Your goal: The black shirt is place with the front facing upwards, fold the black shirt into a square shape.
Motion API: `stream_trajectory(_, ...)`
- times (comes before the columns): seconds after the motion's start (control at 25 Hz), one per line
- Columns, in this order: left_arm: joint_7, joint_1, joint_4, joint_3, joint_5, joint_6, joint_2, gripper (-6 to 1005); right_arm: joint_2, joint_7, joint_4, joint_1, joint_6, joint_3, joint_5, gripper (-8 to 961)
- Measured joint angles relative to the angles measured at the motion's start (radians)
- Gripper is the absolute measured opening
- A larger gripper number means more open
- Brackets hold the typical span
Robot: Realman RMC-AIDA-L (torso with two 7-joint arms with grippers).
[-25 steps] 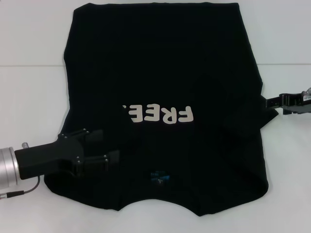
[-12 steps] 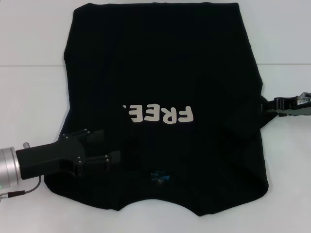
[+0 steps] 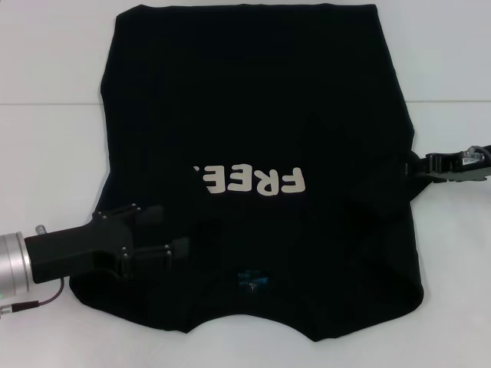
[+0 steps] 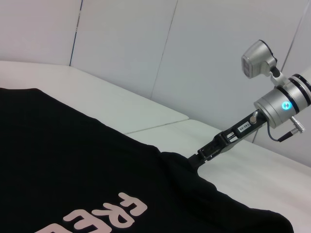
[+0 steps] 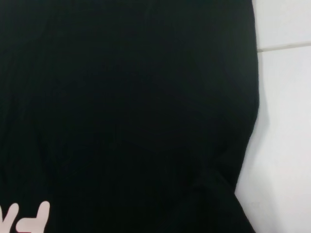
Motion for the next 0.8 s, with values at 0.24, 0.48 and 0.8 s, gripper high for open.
stream_trajectory(0.24, 0.000, -0.001, 0.000, 0.000, 0.000, -0.002, 0.000, 877, 0.003, -0.016, 0.004, 0.009, -0.015, 0.005, 0.037, 735)
stream_trajectory(0.48, 0.000, 0.000, 0.000, 0.000, 0.000, -0.003, 0.000, 876, -0.001, -0.080, 0.003, 0.010, -0.063, 0.008, 0.158, 735)
stream_trajectory(0.8, 0.002, 0.003, 0.000, 0.000, 0.000, -0.003, 0.000, 877, 0.009, -0.247, 0.006, 0.022, -0.134, 0.004, 0.360, 734)
